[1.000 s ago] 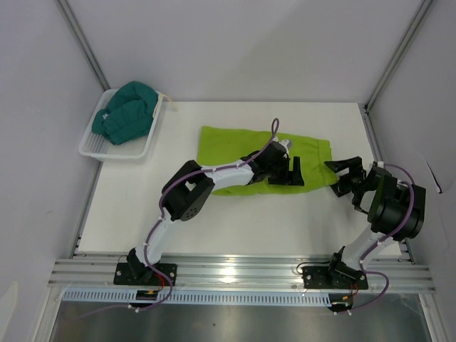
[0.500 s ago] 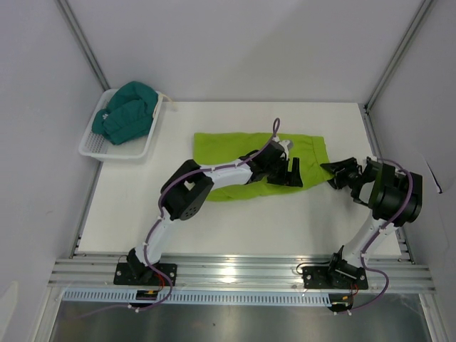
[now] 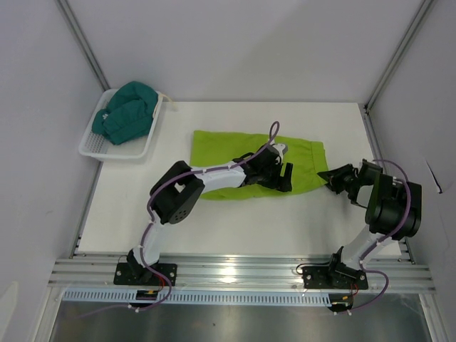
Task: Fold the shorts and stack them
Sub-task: Fold the shorts
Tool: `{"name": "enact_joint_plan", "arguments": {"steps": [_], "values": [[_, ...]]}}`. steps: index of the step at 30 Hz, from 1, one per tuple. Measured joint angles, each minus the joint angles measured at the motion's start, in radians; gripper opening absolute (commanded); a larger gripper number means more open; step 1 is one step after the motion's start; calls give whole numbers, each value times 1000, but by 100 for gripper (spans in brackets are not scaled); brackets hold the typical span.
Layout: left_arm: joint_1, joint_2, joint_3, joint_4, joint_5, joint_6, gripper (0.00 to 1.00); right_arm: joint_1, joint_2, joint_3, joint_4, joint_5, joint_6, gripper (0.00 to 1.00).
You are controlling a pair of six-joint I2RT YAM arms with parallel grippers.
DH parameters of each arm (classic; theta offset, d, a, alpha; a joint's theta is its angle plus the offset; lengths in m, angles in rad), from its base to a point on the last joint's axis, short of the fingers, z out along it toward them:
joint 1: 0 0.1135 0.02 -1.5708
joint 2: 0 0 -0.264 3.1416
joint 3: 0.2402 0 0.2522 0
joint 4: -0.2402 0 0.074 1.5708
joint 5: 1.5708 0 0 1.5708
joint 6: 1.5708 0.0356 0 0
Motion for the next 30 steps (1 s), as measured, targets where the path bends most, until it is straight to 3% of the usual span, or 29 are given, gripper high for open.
{"name": "enact_joint_plan", "arguments": {"steps": [6,9,11,14,24,30], "values": [[-7,-11,0,-37,-50,42,86,50,-135,-30,-99,95,-61,21],[-13,-19,-5,-45,-69,73,86,92,-200,-66,-135,131,-74,38],[-24,-34,-21,-45,-81,100,86,115,-228,-82,-161,138,-79,56],[-43,-61,-56,-39,-91,132,86,134,-249,-96,-192,137,-89,70],[-50,-66,-30,-68,-95,239,87,116,-243,-116,-158,50,-92,84],[-39,-66,23,-71,-66,319,87,42,-135,-90,-61,-108,-84,82]]}}
